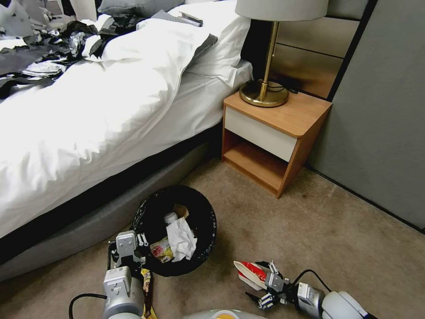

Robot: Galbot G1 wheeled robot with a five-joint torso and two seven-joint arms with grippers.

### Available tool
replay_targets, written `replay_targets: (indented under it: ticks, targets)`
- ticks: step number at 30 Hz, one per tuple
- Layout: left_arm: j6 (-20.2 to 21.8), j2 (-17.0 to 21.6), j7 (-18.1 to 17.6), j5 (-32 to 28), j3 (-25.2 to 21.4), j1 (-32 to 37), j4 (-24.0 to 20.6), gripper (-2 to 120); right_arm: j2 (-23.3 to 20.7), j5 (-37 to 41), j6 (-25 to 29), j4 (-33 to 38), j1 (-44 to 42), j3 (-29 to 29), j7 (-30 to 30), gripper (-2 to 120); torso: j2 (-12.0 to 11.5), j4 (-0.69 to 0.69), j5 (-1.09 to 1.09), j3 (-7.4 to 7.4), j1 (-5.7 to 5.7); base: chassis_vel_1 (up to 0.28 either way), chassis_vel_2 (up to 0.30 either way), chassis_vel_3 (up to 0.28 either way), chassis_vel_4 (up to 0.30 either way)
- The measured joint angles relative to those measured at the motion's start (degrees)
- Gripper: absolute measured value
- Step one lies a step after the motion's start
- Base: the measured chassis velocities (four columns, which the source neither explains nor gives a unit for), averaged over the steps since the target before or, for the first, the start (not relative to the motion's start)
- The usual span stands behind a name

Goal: Pick up the trash bin, then pick up the garbage from the floor and place it into the trash bin.

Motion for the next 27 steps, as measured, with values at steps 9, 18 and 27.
replay_targets:
  ticks: [9, 18, 27]
  targets:
    - [0.00, 0.03, -0.01, -0.02, -0.10, -0.16, 0.00, 1, 1.07, -0.60, 1.88, -4.31, 1.13, 0.23, -0.14, 98, 0.00, 0.00, 0.00, 0.00, 0.00, 0.000, 0.000, 0.000, 0.000]
    - [0.09, -0.01, -0.03, -0.04, 0.04, -0.59, 0.24, 1, 1.47, -0.39, 2.07, -4.30, 1.24, 0.34, -0.11, 78, 0.00, 0.00, 0.00, 0.00, 0.00, 0.000, 0.000, 0.000, 0.000]
    - [0.01, -0.04, -0.52, -0.15, 0.04, -0.70, 0.30, 1, 1.60, 0.35, 2.23, -4.36, 1.33, 0.00, 0.47, 41, 0.00, 0.00, 0.00, 0.00, 0.00, 0.000, 0.000, 0.000, 0.000]
